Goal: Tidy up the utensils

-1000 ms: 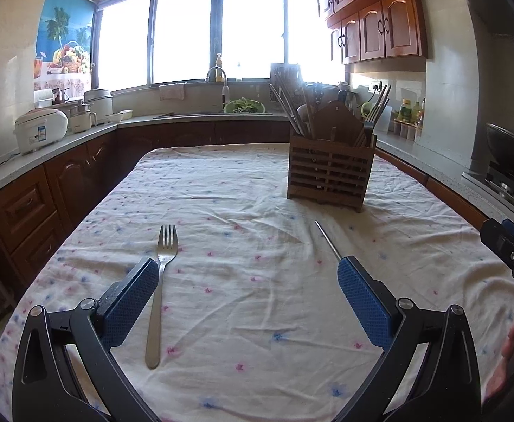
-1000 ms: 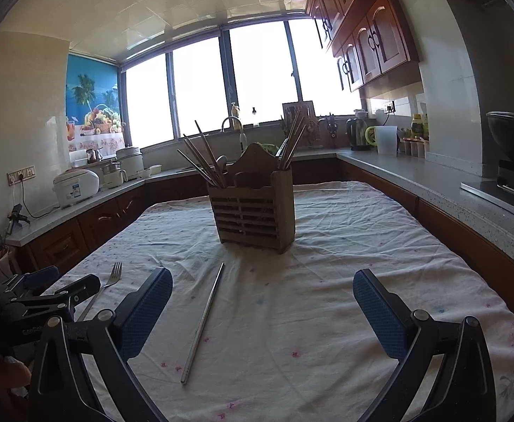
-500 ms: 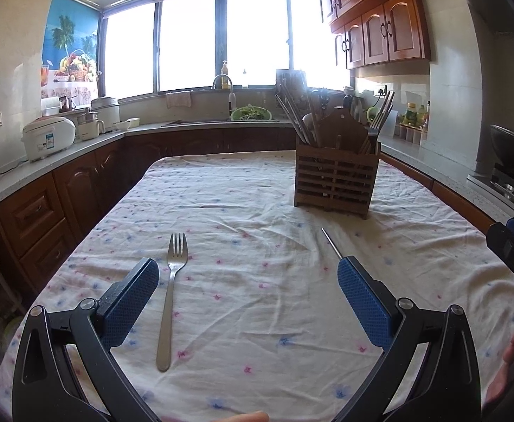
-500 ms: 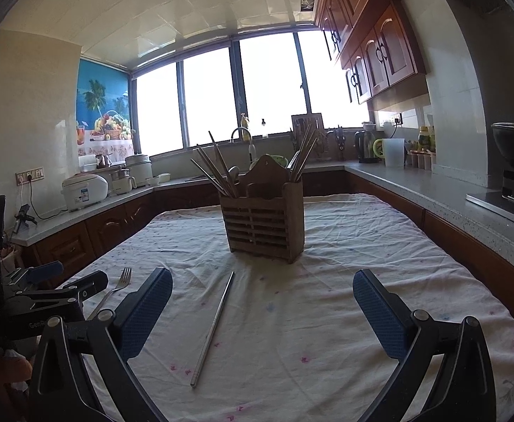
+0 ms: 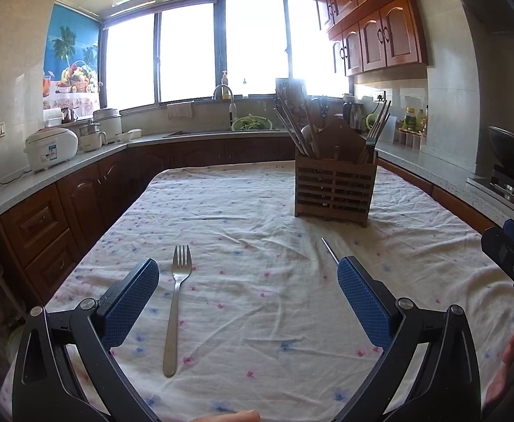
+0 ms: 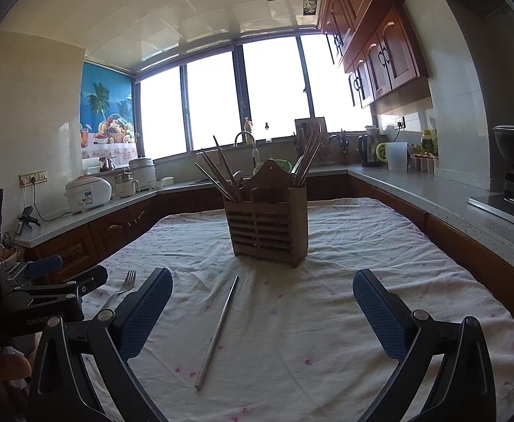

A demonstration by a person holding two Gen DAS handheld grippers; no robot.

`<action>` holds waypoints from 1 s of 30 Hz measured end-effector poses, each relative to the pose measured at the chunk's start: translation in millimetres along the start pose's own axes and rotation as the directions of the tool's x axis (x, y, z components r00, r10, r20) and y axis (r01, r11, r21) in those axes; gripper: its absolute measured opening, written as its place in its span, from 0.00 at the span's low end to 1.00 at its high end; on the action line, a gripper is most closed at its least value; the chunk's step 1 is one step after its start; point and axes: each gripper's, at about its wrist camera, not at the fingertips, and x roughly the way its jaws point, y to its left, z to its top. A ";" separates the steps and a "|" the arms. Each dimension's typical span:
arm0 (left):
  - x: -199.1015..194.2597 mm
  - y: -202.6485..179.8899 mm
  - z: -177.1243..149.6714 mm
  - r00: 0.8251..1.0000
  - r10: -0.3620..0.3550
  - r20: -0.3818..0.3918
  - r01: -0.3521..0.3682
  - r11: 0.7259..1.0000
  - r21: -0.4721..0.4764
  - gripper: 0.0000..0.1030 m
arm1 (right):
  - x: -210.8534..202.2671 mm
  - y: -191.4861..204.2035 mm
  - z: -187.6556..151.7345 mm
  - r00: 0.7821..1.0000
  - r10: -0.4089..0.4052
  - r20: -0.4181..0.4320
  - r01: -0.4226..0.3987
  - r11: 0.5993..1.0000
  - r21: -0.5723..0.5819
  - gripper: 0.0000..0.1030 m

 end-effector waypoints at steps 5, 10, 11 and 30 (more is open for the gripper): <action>-2.2 -0.9 0.7 1.000 0.002 0.009 -0.003 1.000 0.003 1.00 | 0.2 -0.4 0.5 1.000 0.006 0.002 -0.006 1.000 0.000 1.00; -3.5 -1.9 1.6 1.000 0.002 0.017 -0.002 1.000 0.008 1.00 | 0.1 0.1 1.0 1.000 0.010 0.004 -0.010 1.000 -0.001 1.00; -3.9 -2.4 1.8 1.000 0.004 0.019 -0.004 1.000 0.009 1.00 | 0.0 0.2 1.2 1.000 0.012 0.004 -0.012 1.000 0.000 1.00; -6.7 -5.5 2.7 1.000 0.000 0.025 0.000 1.000 0.020 1.00 | -2.3 0.3 2.9 1.000 0.018 0.014 -0.018 1.000 0.003 1.00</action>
